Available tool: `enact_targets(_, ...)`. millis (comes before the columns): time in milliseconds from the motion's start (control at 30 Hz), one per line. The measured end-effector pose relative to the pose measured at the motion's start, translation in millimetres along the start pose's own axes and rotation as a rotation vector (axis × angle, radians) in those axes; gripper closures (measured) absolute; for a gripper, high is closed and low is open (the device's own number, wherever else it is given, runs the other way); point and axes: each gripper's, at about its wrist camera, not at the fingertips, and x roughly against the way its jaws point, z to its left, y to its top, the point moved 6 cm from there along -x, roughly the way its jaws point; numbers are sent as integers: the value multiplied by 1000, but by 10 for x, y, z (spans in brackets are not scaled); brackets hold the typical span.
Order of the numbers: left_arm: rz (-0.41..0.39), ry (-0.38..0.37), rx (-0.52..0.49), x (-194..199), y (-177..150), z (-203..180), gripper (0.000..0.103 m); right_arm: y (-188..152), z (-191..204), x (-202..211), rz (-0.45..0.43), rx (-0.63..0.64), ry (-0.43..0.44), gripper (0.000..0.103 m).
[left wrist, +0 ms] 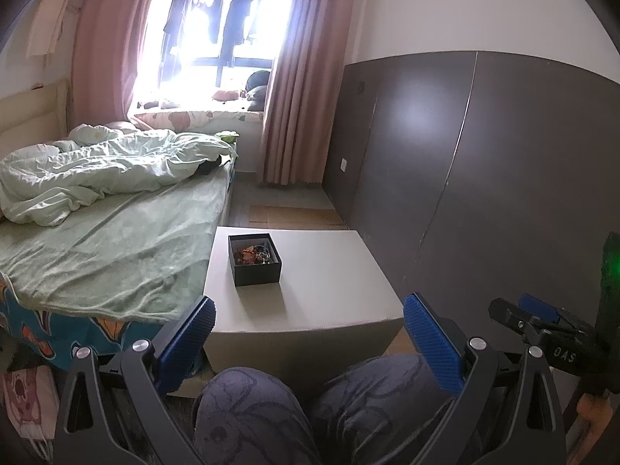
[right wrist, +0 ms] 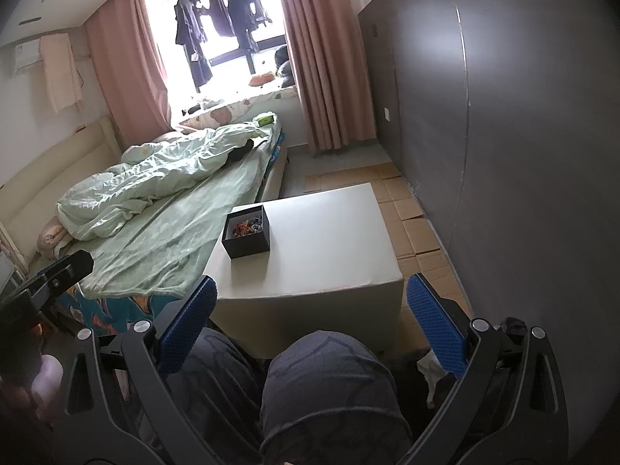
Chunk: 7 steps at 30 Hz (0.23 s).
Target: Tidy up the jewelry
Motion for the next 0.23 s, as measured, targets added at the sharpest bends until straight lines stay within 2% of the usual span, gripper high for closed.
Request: enact_targets(233, 2, -5, -19, 26, 2, -55, 9, 7, 10, -5, 2, -3, 2, 5)
